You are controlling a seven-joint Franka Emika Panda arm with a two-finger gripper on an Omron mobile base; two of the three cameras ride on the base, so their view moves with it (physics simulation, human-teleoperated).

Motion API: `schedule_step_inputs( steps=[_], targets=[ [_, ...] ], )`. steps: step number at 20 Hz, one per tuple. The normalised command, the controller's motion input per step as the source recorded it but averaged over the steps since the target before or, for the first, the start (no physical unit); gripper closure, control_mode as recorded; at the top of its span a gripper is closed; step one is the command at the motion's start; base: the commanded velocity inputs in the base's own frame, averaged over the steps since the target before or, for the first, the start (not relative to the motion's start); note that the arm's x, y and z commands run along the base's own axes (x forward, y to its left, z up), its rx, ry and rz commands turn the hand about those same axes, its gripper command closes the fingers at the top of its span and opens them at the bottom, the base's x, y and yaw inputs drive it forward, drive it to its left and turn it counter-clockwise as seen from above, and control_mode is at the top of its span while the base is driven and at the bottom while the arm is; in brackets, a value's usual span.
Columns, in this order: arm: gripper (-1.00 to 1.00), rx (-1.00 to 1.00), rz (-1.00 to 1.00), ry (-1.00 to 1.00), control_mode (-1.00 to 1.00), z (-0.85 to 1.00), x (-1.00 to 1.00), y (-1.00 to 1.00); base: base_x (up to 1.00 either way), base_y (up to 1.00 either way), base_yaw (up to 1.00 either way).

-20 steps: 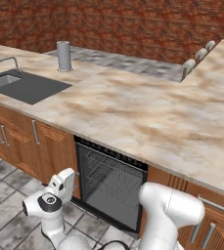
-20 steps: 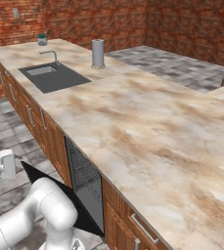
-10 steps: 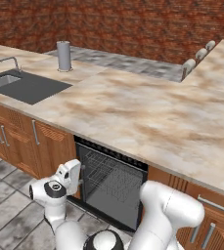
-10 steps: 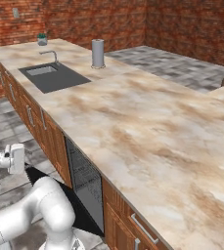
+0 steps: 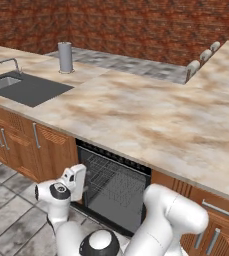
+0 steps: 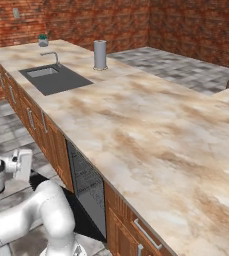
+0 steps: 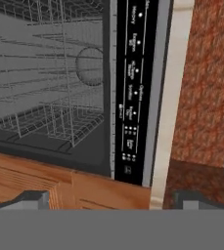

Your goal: Open the dishwasher door and pull out the top rack.

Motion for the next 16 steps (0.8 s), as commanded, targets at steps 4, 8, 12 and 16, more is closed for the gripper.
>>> schedule_step_inputs(
  steps=[4,8,12,16],
  targets=[
    [-1.0,0.0,0.0,0.02,-1.0,-0.38,0.17,-0.21,0.0,0.0,0.0],
    [-1.0,0.01,0.0,0.02,-1.0,-0.31,0.33,-0.29,0.0,0.0,0.0],
    [-1.0,0.03,0.0,0.02,-1.0,-0.27,0.42,-0.32,0.0,0.0,0.0],
    [-1.0,0.05,0.0,0.04,-1.0,-0.29,0.5,-0.35,0.0,0.0,0.0]
  ],
)
